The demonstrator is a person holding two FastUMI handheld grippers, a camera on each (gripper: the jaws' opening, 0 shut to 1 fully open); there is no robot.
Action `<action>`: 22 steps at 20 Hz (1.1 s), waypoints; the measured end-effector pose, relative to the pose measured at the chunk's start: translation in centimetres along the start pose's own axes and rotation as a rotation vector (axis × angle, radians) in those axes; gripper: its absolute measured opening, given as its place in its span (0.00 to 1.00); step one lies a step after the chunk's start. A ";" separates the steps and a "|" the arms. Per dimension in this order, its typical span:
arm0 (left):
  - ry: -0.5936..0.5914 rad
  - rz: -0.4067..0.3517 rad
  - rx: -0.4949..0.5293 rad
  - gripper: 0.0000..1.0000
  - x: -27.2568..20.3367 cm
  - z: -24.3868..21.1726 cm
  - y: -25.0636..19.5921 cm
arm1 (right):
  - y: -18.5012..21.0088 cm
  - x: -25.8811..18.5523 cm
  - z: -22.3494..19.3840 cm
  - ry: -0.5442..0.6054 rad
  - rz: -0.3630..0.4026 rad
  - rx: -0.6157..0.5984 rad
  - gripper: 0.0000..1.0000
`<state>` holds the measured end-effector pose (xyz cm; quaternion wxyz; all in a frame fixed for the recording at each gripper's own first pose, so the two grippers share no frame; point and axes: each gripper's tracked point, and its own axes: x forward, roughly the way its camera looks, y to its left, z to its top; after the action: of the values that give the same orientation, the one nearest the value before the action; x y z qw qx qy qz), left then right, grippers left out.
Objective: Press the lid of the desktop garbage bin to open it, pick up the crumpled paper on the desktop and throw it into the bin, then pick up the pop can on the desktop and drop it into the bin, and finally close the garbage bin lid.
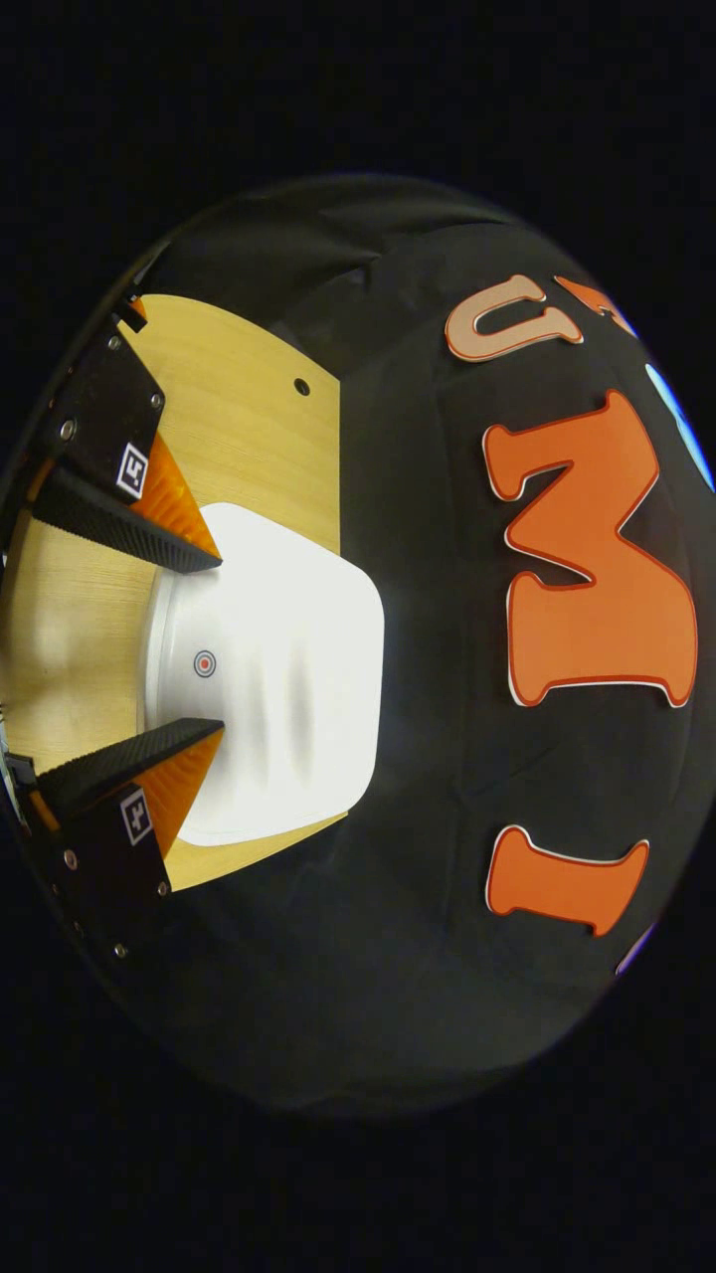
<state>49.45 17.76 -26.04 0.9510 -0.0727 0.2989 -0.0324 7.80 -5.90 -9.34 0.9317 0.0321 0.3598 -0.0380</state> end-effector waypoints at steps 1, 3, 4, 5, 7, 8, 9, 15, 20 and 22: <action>-0.017 -0.004 0.012 0.98 0.2 0.9 0.0 | 0.1 -0.2 -0.1 -0.010 0.001 0.015 0.92; -0.051 -0.015 0.041 0.98 0.5 3.3 0.1 | 0.3 -0.7 -0.3 -0.035 0.000 0.041 0.93; -0.071 -0.022 0.053 0.98 0.9 4.7 0.0 | 0.4 -0.8 -0.6 -0.047 -0.002 0.049 0.93; -0.090 -0.032 0.064 0.98 1.3 5.6 -0.1 | 0.4 -0.9 -1.1 -0.046 -0.010 0.047 0.93; -0.124 -0.049 0.085 0.98 1.5 7.0 -0.5 | 0.4 -0.9 -1.6 -0.082 -0.029 0.030 0.94; -0.140 -0.061 0.094 0.98 1.5 7.7 -0.8 | 0.7 -1.3 -2.0 -0.080 -0.022 0.022 0.94; -0.157 -0.069 0.102 0.98 1.6 8.6 -1.1 | 1.3 -1.6 -2.4 -0.081 -0.004 0.024 0.93; -0.262 -0.131 0.113 0.97 0.7 13.9 -3.6 | 2.3 -3.5 -1.7 -0.233 0.014 0.048 0.94; -0.398 -0.169 0.068 0.97 -1.6 20.4 -5.7 | 3.3 -5.0 -2.3 -0.315 0.002 -0.006 0.94; -0.445 -0.163 0.071 0.97 -2.6 21.9 -5.9 | 3.8 -5.6 -2.4 -0.358 0.002 -0.017 0.93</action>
<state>59.74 14.79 -5.87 0.9896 -0.0685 0.0736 -0.1025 2.40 -1.67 -7.21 0.9811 0.0174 0.1886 -0.0392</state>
